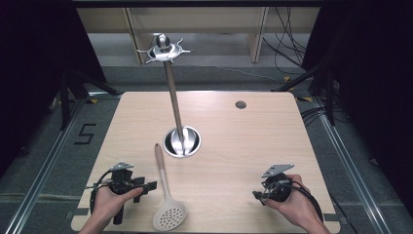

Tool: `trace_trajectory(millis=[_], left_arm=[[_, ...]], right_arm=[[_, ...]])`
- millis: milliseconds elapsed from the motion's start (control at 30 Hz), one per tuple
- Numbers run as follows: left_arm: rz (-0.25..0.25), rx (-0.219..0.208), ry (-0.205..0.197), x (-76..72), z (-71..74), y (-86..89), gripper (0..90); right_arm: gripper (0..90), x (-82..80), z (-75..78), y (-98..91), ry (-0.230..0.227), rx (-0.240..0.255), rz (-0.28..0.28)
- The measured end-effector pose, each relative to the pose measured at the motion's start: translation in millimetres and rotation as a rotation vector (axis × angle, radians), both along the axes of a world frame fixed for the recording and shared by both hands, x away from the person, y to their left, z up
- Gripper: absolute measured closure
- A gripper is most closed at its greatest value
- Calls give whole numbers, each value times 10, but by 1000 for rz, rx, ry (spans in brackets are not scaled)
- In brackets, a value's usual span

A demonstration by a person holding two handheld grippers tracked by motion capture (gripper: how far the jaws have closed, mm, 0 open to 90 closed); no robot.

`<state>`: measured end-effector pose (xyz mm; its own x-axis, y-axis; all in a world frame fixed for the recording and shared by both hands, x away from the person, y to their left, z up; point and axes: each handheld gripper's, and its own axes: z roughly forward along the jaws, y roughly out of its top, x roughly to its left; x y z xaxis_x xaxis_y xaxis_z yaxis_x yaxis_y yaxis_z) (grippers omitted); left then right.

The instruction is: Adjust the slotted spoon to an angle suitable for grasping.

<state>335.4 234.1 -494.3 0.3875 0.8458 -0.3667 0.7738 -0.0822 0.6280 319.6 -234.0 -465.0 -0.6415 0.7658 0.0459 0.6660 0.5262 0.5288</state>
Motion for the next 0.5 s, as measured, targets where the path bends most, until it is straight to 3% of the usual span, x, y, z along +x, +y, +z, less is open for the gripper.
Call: trace_trajectory(millis=[67, 100, 233, 300, 367, 500], left_arm=[[-25, 36, 13, 8, 24, 9, 368], [-1, 27, 11, 15, 23, -21, 370], [-9, 79, 19, 33, 84, -94, 369], [-6, 101, 16, 48, 112, -139, 368], [4, 105, 24, 73, 137, -178, 366], [15, 122, 69, 148, 176, -241, 357]], right_arm=[[510, -2, 11, -13, 0, 7, -9], [510, 0, 15, -22, 4, 6, -16], [511, 21, -20, -61, -8, 4, -18], [514, 21, -14, -74, 3, 13, -49], [520, 39, -8, -101, -10, 16, -60], [536, 52, 3, -138, -25, 19, -98]])
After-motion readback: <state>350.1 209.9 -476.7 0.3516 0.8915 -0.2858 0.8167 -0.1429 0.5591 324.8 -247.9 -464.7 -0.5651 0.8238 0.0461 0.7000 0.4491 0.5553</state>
